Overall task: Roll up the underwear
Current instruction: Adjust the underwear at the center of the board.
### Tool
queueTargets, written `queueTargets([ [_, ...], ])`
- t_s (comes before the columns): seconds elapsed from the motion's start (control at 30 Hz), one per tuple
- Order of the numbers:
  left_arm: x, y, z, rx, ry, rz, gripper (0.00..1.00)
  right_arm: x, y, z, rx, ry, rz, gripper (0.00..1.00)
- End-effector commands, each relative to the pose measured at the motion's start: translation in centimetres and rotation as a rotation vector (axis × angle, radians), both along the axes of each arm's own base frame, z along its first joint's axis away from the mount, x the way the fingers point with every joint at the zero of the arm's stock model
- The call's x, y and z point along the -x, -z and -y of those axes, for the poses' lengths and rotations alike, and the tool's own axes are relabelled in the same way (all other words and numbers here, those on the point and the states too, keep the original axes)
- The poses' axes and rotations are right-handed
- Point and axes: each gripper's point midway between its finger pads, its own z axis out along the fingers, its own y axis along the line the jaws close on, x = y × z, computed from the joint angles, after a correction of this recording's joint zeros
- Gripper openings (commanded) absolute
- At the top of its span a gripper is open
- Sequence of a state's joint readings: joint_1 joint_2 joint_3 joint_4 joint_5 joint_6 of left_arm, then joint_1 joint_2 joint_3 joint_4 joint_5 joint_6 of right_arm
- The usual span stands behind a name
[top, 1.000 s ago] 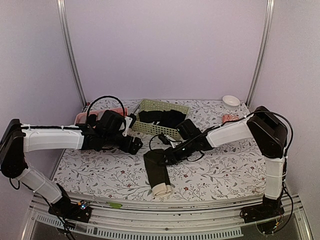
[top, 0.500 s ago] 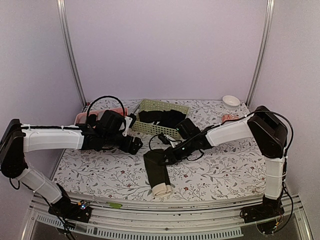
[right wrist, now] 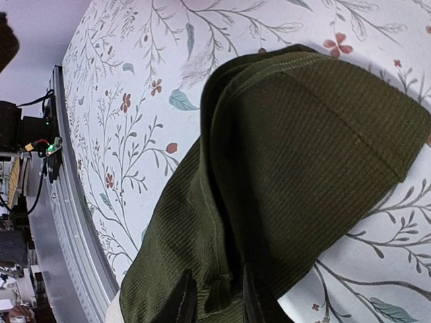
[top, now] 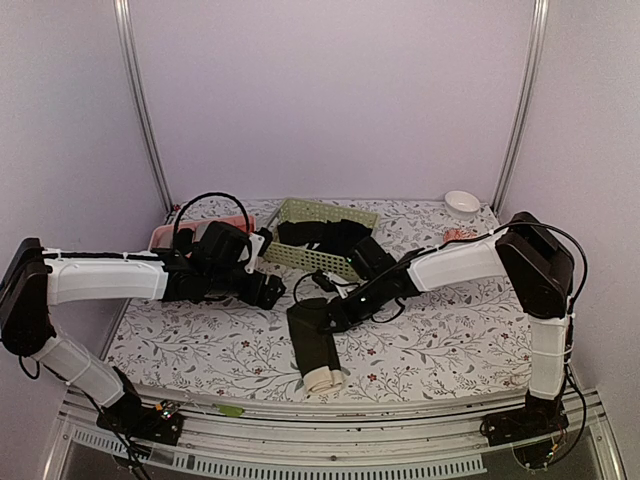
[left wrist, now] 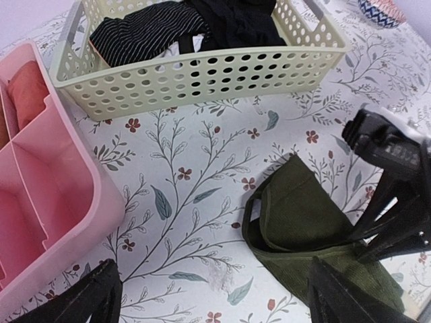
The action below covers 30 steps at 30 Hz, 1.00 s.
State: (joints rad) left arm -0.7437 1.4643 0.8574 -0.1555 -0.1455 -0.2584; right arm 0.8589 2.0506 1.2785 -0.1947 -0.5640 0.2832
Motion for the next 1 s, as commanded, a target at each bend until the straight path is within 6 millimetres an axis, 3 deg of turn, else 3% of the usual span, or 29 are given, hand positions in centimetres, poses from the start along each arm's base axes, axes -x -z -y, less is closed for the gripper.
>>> queueTargets([
  [0.0, -0.3, -0.4, -0.4, 0.008, -0.014, 0.018, 0.96, 0.1, -0.5, -0.5, -0.005, -0.029, 0.013, 0.11],
  [0.1, -0.3, -0.4, -0.5, 0.006, -0.018, 0.019, 0.96, -0.1, -1.2, -0.3, -0.009, -0.024, 0.026, 0.00],
  [0.43, -0.2, 0.1, -0.4, 0.002, -0.015, 0.007, 0.96, -1.6, -2.7, 1.6, -0.013, 0.030, 0.083, 0.00],
  [0.57, -0.3, 0.4, -0.3, -0.006, -0.010, 0.001, 0.96, -1.6, -1.2, 2.4, 0.010, 0.035, 0.066, 0.00],
  [0.77, -0.1, 1.2, -0.1, -0.013, 0.005, -0.021, 0.96, -0.9, 4.1, 4.2, 0.103, 0.049, 0.016, 0.00],
  [0.97, 1.2, 1.2, 1.8, 0.065, 0.112, -0.052, 0.96, -0.6, 5.1, 4.8, 0.110, 0.065, 0.011, 0.00],
])
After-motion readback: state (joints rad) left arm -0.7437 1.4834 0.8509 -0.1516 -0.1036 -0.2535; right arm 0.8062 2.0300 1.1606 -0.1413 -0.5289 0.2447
